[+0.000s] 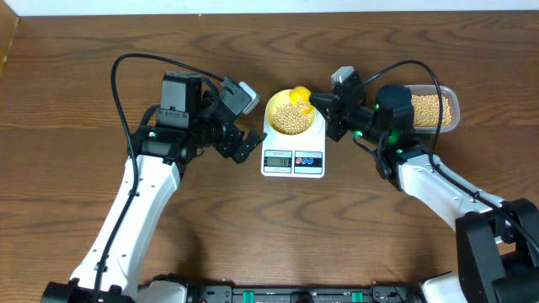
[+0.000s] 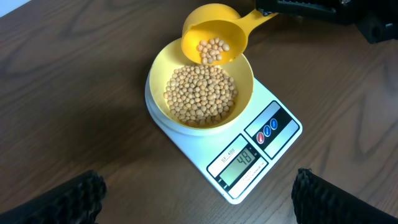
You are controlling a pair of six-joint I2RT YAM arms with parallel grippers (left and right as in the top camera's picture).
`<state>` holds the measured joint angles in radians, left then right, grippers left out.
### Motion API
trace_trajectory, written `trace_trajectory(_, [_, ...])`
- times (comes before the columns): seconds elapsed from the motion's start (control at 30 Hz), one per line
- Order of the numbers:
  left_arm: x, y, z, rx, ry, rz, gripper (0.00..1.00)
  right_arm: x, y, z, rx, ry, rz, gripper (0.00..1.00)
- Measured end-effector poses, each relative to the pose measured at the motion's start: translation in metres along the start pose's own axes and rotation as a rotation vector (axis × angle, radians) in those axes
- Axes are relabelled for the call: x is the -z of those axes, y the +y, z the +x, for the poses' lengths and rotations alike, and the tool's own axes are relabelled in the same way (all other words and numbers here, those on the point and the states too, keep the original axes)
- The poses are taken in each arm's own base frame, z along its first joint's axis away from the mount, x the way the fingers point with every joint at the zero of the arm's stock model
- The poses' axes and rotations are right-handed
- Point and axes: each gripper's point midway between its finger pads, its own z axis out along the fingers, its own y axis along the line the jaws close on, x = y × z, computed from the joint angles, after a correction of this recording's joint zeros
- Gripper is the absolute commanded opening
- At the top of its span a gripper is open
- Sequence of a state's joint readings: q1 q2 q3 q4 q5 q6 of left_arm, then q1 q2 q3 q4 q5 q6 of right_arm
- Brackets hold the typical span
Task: Scoop item into bowl and weigh 50g on scale
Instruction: 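Keep tipping the scoop over the bowl to empty remaining beans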
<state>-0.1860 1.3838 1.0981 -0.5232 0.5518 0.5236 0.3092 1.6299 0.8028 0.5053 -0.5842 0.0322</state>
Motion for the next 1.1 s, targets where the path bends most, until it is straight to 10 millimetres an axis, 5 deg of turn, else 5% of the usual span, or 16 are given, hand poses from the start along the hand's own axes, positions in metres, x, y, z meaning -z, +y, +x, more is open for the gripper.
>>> trace_trajectory(1.1, [0.0,0.0,0.0,0.0,0.0,0.0,0.98,0.0,0.0007,0.0001,0.041,0.0,-0.004,0.01])
